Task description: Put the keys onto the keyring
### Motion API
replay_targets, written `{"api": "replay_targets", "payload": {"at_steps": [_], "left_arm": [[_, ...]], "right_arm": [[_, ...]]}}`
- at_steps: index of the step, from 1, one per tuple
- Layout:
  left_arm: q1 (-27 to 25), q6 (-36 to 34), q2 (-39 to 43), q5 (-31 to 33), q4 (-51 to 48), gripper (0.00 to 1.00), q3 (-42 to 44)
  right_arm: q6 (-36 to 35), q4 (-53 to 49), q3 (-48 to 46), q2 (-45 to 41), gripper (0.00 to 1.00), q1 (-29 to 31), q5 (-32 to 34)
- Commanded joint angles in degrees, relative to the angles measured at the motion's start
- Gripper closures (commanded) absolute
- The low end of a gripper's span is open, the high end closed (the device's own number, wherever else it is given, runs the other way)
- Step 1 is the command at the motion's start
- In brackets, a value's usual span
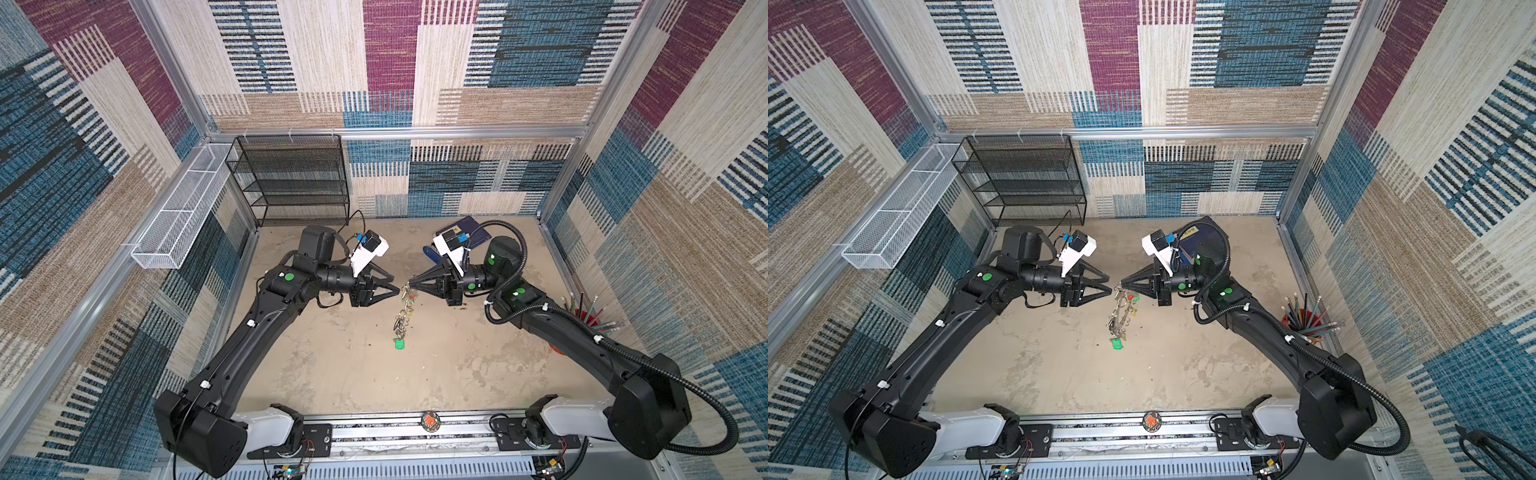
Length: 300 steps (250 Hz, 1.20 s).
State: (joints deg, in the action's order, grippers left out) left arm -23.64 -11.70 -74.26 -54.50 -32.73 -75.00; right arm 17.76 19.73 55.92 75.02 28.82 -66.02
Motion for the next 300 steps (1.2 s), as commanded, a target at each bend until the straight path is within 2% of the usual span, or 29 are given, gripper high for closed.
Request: {"api": "replay_targets", "payload": {"at_steps": [1,71,96,132,183,274,300], "left_arm": [[0.07,2.16,-0.83,-3.03,3.16,0.51,-0.38],[-0.03,-1.08,-2.98,-8.13,-1.41,0.66,-2.16],[-0.06,-1.62,-2.67,-9.12,-1.65,0.65,-1.57],[0.05,-0.65,-1.39,-7.34,0.20,0.55,-0.39],[0.22,-0.59,0.83,-8.80,2.56,0.49,2.23],[0.09,0.97,-1.41,-9.13,4.51,0.53,1.02],[0.10,0.95,-2.19,-9.66,4.27,0.58,0.65]], "right_arm": [[1.86,4.46,-0.06,-0.20,1.00,0.01,-1.31],[2.02,4.91,-0.53,-0.27,1.00,-0.03,-1.17],[2.02,5.06,-0.38,-0.14,1.00,0.02,-1.24],[2.19,5.53,-0.53,0.17,1.00,0.01,-1.17],[2.75,6.17,-0.77,0.22,1.00,0.02,-1.15],[3.04,6.40,-0.88,0.21,1.00,0.02,-1.42],[2.98,6.55,-0.82,0.24,1.00,0.02,-1.36]]}}
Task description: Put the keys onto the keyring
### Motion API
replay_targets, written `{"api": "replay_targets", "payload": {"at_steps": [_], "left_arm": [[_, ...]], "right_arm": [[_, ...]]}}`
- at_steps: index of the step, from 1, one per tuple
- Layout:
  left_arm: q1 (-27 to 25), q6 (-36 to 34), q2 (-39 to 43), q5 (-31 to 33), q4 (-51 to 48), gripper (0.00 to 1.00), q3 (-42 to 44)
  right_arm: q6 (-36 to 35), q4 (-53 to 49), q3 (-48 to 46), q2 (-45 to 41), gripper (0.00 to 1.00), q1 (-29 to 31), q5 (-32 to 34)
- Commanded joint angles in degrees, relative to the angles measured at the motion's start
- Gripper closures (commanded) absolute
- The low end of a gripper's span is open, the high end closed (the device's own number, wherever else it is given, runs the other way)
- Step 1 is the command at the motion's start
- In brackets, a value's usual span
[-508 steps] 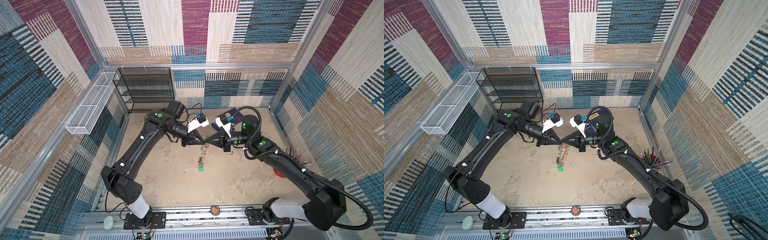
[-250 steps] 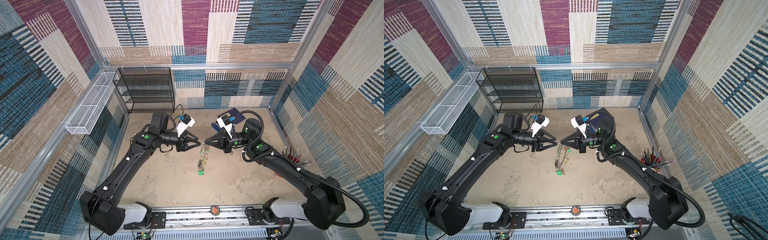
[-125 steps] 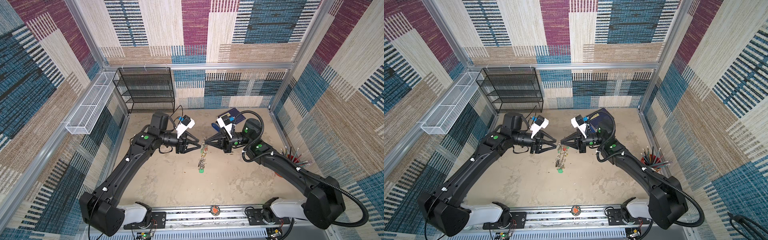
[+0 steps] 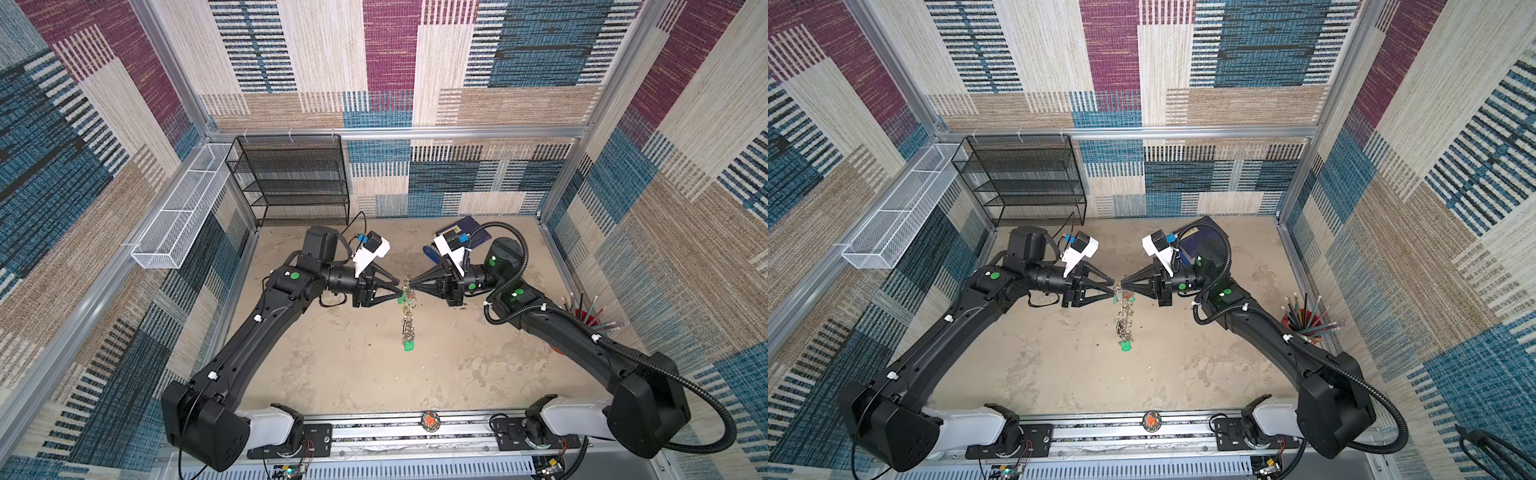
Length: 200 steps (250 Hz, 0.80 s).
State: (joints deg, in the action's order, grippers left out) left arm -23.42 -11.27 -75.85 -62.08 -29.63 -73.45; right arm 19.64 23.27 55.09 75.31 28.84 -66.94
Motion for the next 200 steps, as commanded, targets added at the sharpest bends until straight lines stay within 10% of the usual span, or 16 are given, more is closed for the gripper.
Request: {"api": "replay_targets", "payload": {"at_steps": [1,140,200], "left_arm": [[-0.13,0.48,-0.60,-2.07,1.16,0.58,-0.91],[-0.16,0.54,-0.95,-6.36,0.58,1.00,-0.20],[-0.56,0.51,-0.87,-6.39,-0.27,1.00,0.23]], "right_arm": [[1.10,2.97,0.01,-0.02,1.00,-0.01,-0.46],[1.13,3.70,0.24,1.02,1.00,0.00,-0.56],[1.36,4.60,0.51,1.12,1.00,-0.01,-0.46]]}}
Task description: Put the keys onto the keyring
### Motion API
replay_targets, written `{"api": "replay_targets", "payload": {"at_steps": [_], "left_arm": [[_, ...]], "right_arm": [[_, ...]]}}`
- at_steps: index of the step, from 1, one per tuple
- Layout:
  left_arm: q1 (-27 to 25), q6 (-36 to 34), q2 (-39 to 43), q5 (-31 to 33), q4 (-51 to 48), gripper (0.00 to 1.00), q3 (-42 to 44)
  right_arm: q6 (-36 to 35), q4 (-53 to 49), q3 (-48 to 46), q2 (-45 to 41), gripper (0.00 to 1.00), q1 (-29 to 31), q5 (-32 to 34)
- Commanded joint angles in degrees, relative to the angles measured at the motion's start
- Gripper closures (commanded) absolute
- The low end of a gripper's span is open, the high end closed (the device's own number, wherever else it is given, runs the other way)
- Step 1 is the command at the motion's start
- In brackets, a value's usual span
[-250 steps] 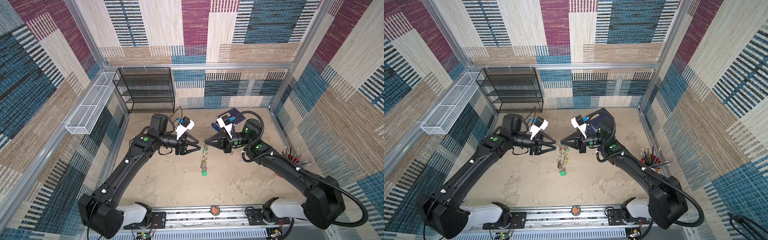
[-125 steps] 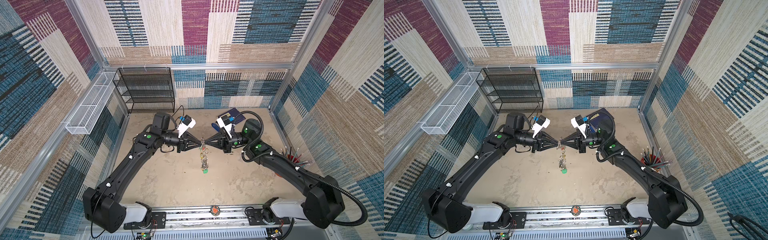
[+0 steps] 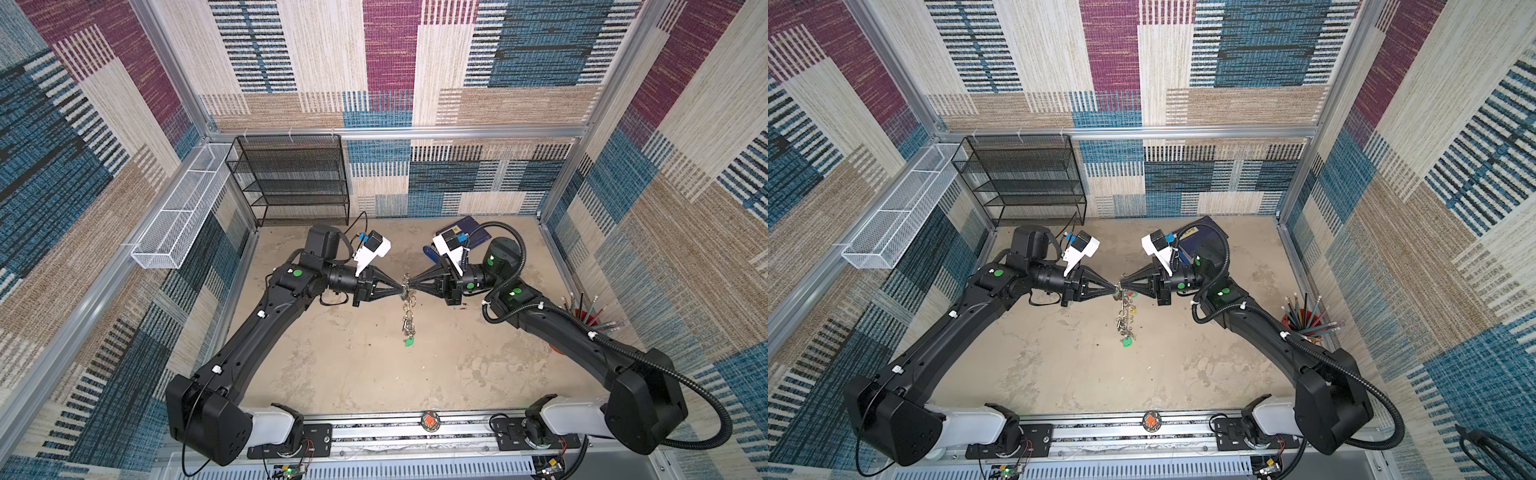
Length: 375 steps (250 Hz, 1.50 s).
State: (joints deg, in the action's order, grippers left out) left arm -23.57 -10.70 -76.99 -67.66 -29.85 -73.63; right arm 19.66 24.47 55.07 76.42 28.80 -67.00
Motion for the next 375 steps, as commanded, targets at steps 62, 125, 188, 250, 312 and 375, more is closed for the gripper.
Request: {"api": "replay_targets", "payload": {"at_steps": [62,125,188,250,312,375], "left_arm": [[-2.71,-4.77,-2.00,-0.81,-6.73,1.00,-2.00],[-2.77,-4.55,-3.06,-0.33,-6.78,1.00,-2.63],[-2.78,-3.38,-4.81,-0.53,-6.39,0.95,-4.07],[-2.68,-2.19,-3.58,1.02,-5.49,0.76,-3.64],[-1.93,-0.13,0.61,2.70,-2.65,0.54,-0.16],[-1.61,10.80,6.36,5.73,13.45,0.53,8.00]], "right_arm": [[3.09,6.65,0.94,0.39,1.00,0.12,-0.60],[4.18,8.48,0.50,0.30,1.00,0.12,-1.04],[6.30,11.91,-0.52,0.53,1.00,0.28,-1.18],[6.25,11.94,-0.93,0.68,1.00,0.30,-0.87],[6.26,12.17,-1.30,0.92,1.00,0.30,-0.52],[6.58,12.62,-1.29,0.83,1.00,0.32,-0.12]]}}
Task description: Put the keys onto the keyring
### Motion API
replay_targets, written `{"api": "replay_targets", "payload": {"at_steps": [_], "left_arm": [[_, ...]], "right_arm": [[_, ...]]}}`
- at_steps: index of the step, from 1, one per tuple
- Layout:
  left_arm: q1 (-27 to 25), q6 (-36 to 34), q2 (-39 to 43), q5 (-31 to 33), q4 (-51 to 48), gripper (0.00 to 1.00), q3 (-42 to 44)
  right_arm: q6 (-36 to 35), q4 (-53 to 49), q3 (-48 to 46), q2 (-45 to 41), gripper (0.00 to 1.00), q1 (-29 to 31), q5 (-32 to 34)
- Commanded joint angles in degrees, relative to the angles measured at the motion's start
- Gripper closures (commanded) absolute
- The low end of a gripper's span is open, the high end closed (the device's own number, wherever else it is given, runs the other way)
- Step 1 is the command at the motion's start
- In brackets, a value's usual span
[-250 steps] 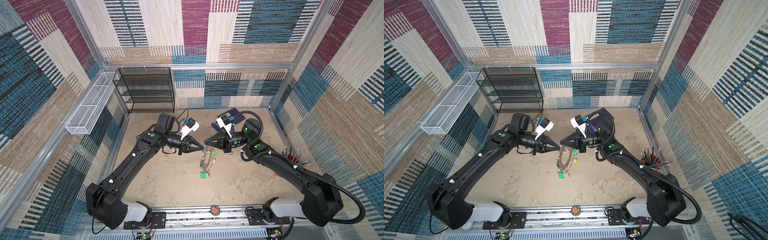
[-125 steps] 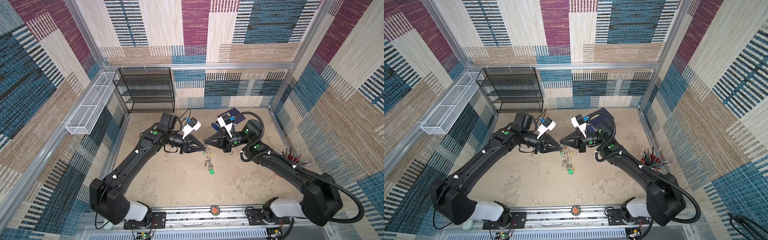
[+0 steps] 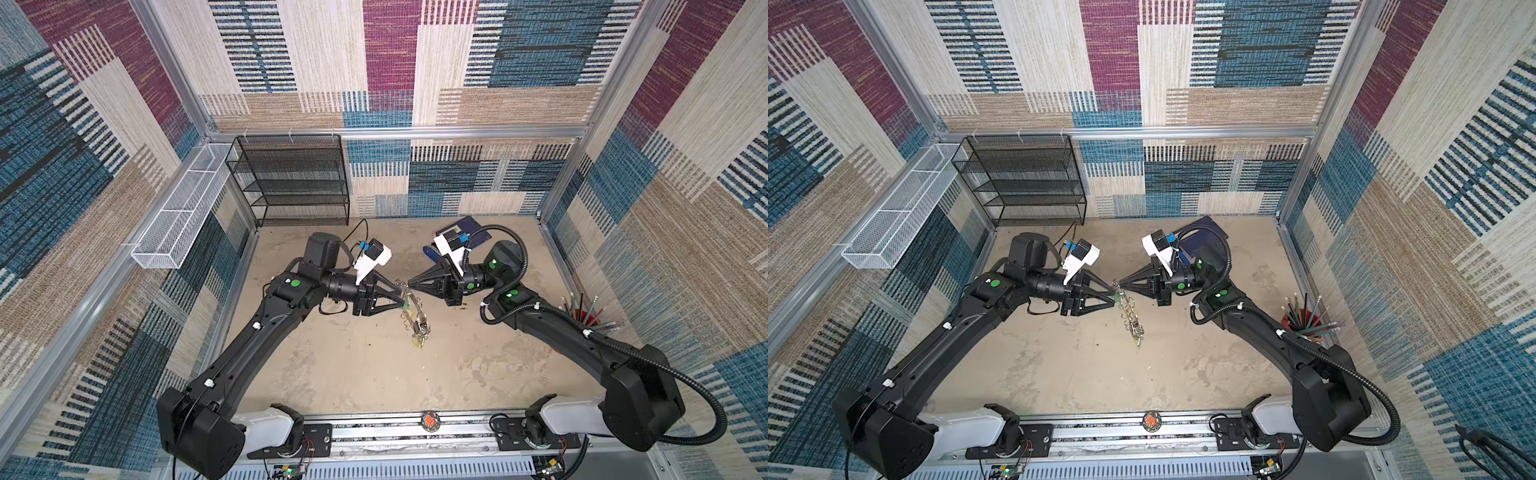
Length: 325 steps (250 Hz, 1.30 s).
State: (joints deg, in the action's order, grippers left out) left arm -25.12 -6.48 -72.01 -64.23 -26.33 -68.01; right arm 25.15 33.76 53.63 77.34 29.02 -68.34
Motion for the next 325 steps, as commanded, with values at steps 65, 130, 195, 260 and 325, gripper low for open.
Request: {"api": "replay_targets", "payload": {"at_steps": [65,130,195,260,325], "left_arm": [[-1.02,14.72,2.33,3.78,22.44,0.50,7.04],[-1.88,16.85,1.75,2.35,25.83,0.55,7.84],[-2.30,16.06,1.22,2.26,24.54,0.72,7.53],[-2.31,14.03,0.71,2.46,21.01,1.00,5.81],[-2.30,-1.62,-1.40,4.88,1.87,1.00,-2.98]], "right_arm": [[1.19,3.26,-0.03,-0.23,1.00,0.15,1.28],[0.99,3.06,-0.05,-0.05,1.00,0.14,1.36],[1.27,3.57,0.07,-0.02,1.00,0.14,1.39],[1.09,3.34,0.25,0.12,1.00,0.16,1.76],[-2.55,-3.78,1.54,-1.82,0.74,-0.73,2.95]]}}
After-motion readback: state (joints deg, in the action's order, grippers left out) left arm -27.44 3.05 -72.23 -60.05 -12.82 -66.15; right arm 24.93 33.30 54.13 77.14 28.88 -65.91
